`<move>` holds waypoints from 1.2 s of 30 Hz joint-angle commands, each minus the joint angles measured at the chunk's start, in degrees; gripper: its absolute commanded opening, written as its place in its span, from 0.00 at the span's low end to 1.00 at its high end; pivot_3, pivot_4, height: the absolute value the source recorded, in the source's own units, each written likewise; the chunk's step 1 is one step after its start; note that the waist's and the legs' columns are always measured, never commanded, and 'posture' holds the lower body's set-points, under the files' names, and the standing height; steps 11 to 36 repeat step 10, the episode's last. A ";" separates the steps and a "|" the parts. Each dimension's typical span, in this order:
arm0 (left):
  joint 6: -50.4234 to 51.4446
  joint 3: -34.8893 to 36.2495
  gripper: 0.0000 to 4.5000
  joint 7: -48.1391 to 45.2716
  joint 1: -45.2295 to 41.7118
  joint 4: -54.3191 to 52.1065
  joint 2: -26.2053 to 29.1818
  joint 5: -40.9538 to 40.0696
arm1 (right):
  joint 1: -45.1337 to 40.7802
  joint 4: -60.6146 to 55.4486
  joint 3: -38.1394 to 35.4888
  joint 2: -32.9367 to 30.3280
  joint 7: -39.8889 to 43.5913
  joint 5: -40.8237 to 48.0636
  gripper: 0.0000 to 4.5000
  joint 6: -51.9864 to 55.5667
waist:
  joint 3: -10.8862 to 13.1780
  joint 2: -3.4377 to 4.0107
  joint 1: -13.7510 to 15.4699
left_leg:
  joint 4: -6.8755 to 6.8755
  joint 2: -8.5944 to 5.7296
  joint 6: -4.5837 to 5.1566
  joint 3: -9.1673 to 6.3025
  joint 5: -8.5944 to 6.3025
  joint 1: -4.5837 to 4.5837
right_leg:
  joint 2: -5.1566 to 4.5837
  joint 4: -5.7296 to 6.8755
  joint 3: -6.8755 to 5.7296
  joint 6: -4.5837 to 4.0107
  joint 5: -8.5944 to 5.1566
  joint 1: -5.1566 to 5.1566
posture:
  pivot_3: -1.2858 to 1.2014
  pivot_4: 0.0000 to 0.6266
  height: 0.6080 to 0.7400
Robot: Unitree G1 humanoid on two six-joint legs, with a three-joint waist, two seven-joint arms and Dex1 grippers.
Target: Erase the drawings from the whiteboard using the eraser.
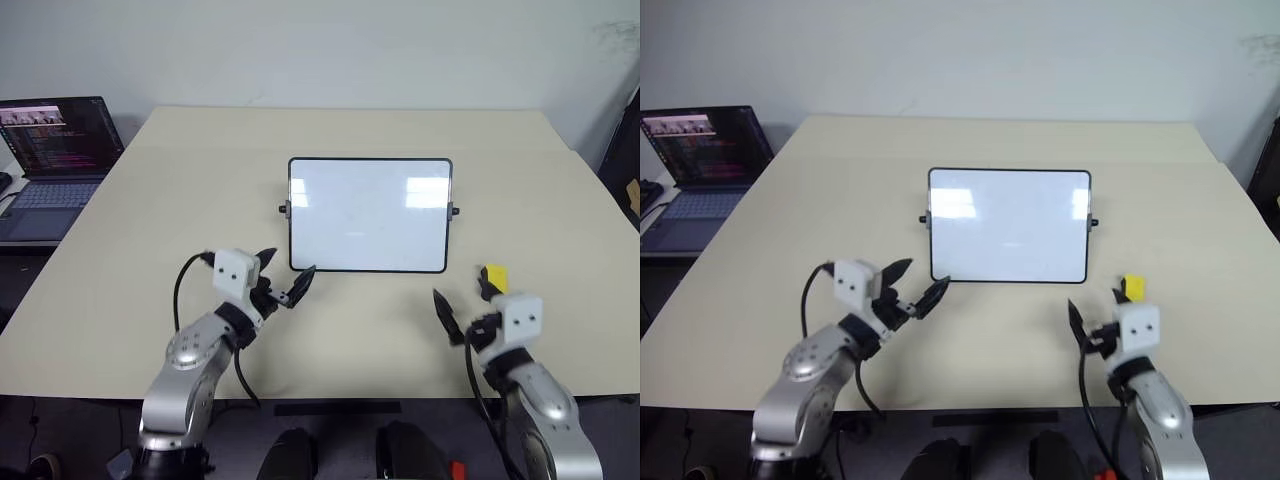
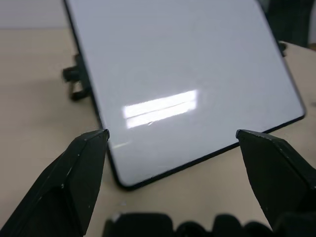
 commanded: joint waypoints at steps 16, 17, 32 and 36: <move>-6.27 3.19 1.00 15.73 9.20 -1.87 -7.04 7.65 | 8.08 4.93 -3.01 1.51 2.74 5.63 0.99 -8.59 | -0.06 0.00 -0.10 | 0.10 0.06 0.02 0.15 0.01 0.17 | 0.02 -0.03 -0.05 0.21 -0.14 0.18 | 0.52 0.24 1.00; -6.27 3.19 1.00 15.73 9.20 -1.87 -7.04 7.65 | 8.08 4.93 -3.01 1.51 2.74 5.63 0.99 -8.59 | -0.06 0.00 -0.10 | 0.10 0.06 0.02 0.15 0.01 0.17 | 0.02 -0.03 -0.05 0.21 -0.14 0.18 | 0.52 0.24 1.00; -6.27 3.19 1.00 15.73 9.20 -1.87 -7.04 7.65 | 8.08 4.93 -3.01 1.51 2.74 5.63 0.99 -8.59 | -0.06 0.00 -0.10 | 0.10 0.06 0.02 0.15 0.01 0.17 | 0.02 -0.03 -0.05 0.21 -0.14 0.18 | 0.52 0.24 1.00; -6.27 3.19 1.00 15.73 9.20 -1.87 -7.04 7.65 | 8.08 4.93 -3.01 1.51 2.74 5.63 0.99 -8.59 | -0.06 0.00 -0.10 | 0.10 0.06 0.02 0.15 0.01 0.17 | 0.02 -0.03 -0.05 0.21 -0.14 0.18 | 0.52 0.24 1.00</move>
